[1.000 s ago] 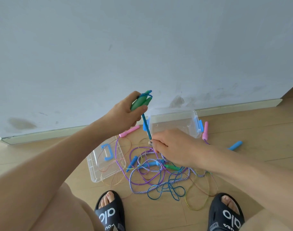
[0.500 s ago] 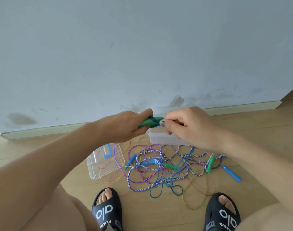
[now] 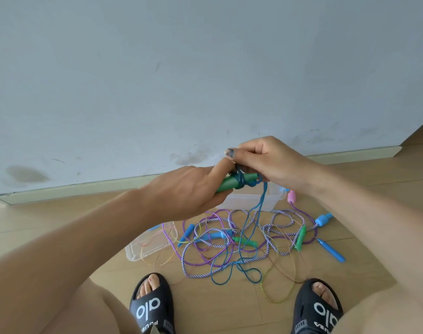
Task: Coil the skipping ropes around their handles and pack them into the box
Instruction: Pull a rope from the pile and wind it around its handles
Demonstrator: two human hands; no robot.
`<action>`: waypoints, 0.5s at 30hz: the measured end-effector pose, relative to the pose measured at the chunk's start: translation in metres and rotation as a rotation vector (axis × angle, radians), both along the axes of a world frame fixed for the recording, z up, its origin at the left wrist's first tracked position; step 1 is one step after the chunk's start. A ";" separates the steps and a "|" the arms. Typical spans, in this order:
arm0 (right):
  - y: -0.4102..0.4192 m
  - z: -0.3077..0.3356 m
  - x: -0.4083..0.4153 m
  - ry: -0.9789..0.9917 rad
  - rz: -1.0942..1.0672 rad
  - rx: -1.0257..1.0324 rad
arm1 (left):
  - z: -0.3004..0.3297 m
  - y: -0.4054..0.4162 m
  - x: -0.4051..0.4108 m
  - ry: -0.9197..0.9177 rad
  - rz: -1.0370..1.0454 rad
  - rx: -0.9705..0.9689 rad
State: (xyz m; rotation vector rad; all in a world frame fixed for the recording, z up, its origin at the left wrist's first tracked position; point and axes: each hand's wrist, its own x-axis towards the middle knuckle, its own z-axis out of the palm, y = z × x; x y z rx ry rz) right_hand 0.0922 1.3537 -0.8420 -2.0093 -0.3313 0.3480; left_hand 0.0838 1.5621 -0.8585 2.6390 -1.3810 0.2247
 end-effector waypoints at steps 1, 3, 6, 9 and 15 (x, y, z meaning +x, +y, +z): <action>0.002 -0.003 0.002 0.056 0.009 0.062 | 0.003 0.001 -0.001 0.000 0.002 -0.040; 0.006 -0.006 0.004 0.133 0.024 0.177 | 0.007 0.003 -0.002 0.054 0.034 -0.116; 0.011 -0.009 0.006 0.186 0.019 0.277 | 0.005 0.002 -0.002 0.137 0.100 -0.169; 0.014 -0.014 0.004 0.284 -0.012 0.338 | 0.004 0.003 -0.001 0.185 0.142 -0.201; 0.028 -0.029 -0.006 0.391 -0.083 0.413 | 0.009 0.003 -0.002 0.272 0.137 -0.252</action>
